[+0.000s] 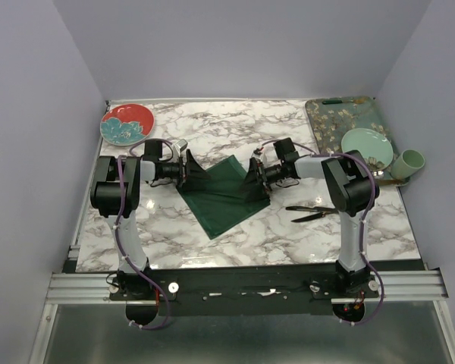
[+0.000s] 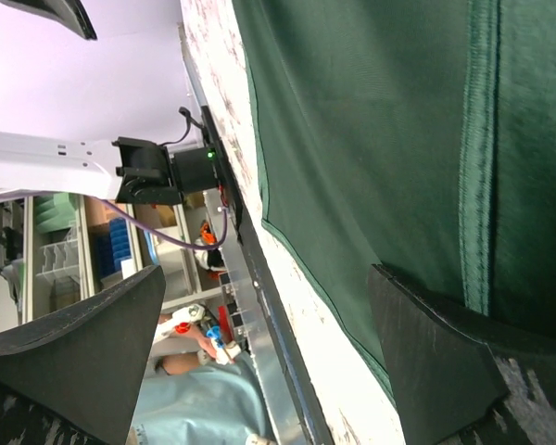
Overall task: Fold the napkin into a case and place the utensils inside
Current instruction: Smooth out the upper triangle-folded napkin at the center of the board.
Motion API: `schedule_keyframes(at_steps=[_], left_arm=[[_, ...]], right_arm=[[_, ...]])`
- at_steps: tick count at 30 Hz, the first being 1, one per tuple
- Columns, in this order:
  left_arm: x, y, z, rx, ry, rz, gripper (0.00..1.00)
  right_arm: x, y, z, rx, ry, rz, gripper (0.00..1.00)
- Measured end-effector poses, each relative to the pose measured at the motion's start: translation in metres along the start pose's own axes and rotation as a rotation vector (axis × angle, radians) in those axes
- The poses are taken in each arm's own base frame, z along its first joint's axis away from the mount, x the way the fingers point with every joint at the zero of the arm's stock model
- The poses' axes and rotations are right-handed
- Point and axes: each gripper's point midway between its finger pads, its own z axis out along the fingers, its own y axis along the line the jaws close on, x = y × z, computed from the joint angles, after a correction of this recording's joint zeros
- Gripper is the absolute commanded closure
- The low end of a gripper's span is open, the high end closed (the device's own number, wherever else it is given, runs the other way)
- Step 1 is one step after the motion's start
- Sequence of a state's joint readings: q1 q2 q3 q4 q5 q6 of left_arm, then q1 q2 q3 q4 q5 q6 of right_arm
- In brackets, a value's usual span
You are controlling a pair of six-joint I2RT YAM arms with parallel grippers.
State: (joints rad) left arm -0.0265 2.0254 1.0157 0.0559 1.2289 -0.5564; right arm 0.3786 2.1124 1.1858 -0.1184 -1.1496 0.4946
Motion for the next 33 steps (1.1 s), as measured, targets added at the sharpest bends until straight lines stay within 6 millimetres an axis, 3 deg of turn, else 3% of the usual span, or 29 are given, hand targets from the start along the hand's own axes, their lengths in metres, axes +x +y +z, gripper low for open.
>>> schedule_keyframes(at_steps=[12, 18, 22, 27, 33], left_arm=[[0.003, -0.002, -0.007, -0.012, -0.015, 0.024, 0.01], [0.016, -0.027, 0.003, -0.06, 0.001, 0.117, 0.01], [0.035, -0.046, 0.032, -0.052, 0.055, 0.179, 0.01], [0.041, -0.037, 0.055, -0.07, 0.071, 0.153, 0.01], [0.039, -0.024, 0.063, -0.067, 0.073, 0.1, 0.01]], right_arm=[[0.005, 0.001, -0.01, 0.025, 0.003, -0.046, 0.0], [0.008, 0.038, -0.014, 0.049, -0.009, -0.151, 0.0], [0.007, 0.052, -0.011, 0.037, -0.013, -0.172, 0.0], [0.011, 0.038, -0.004, 0.048, 0.004, -0.116, 0.0], [0.014, 0.006, 0.0, 0.093, 0.009, -0.039, 0.0]])
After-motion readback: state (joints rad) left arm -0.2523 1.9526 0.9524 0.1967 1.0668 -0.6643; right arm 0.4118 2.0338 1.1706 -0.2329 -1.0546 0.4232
